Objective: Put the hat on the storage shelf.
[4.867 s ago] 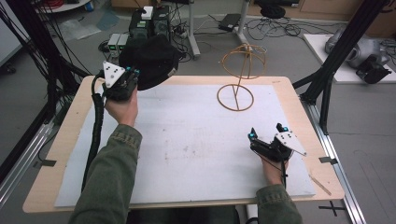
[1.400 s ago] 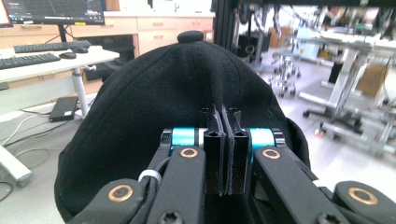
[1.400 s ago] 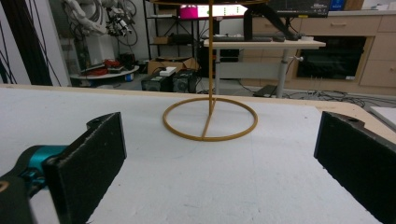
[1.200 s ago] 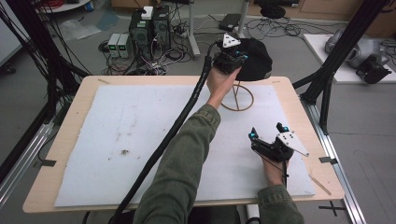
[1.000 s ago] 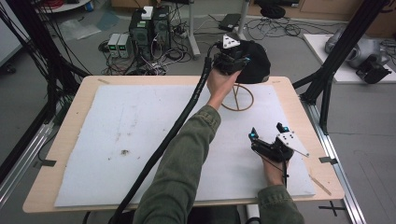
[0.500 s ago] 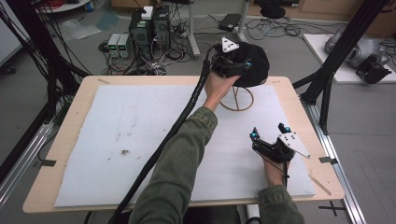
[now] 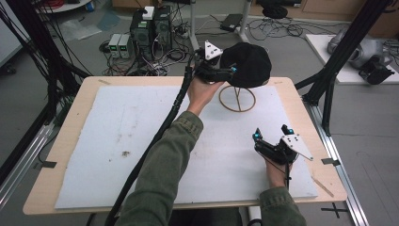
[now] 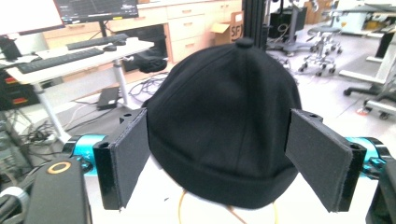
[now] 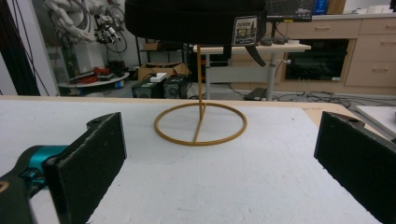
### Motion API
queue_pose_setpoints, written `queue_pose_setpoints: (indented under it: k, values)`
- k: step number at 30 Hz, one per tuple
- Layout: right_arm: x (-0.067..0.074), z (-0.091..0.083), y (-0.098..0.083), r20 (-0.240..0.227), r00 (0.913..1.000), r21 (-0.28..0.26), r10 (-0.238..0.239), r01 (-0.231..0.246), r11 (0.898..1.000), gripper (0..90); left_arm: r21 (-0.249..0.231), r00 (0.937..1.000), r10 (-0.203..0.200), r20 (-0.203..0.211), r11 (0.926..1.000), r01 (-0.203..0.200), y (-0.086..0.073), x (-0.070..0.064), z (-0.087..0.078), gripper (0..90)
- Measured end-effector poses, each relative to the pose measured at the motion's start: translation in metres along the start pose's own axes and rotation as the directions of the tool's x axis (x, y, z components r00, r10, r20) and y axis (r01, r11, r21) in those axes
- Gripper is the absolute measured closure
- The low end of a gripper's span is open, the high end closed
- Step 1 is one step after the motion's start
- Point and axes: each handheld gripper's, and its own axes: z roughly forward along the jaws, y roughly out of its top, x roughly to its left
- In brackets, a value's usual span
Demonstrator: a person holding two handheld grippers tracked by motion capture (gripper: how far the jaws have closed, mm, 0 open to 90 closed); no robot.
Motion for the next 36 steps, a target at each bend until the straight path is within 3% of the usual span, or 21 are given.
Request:
queue_pose_setpoints:
  k: [6,13,16,24,27,30,36]
  values:
    - [-0.001,0.000,0.000,0.008,0.9999,0.001,-0.008,0.008,1.000,1.3,0.010,0.9999,0.012,-0.010,0.9999,-0.012,-0.004,0.012,-0.018,22.7]
    - [-0.001,-0.001,0.000,0.010,0.9999,0.004,0.003,-0.004,1.000,1.2,-0.016,0.9991,0.035,0.025,0.9993,-0.035,-0.004,0.019,-0.042,22.4]
    - [-0.003,-0.002,0.001,0.011,0.9999,-0.006,0.003,-0.003,1.000,1.3,-0.027,0.9987,0.048,0.015,0.9985,-0.047,-0.009,0.024,-0.056,22.2]
    - [-0.001,-0.003,0.001,0.015,0.9999,-0.009,0.002,-0.002,1.000,1.3,-0.038,0.9994,0.032,-0.011,0.9988,-0.033,-0.027,0.053,-0.094,22.0]
    - [-0.001,-0.003,0.001,0.017,0.9998,-0.007,-0.001,0.001,1.000,1.3,-0.036,0.9985,0.033,-0.044,0.9988,-0.035,-0.037,0.068,-0.111,21.6]
    - [-0.001,-0.002,0.000,0.019,0.9998,-0.008,-0.006,0.007,1.000,1.3,-0.044,0.9965,0.006,-0.083,0.9990,-0.010,-0.045,0.084,-0.128,21.2]
    - [0.001,-0.002,0.000,0.023,0.9997,-0.006,-0.002,0.002,1.000,1.3,-0.061,0.9881,-0.020,-0.153,0.9981,0.011,-0.061,0.107,-0.163,21.1]
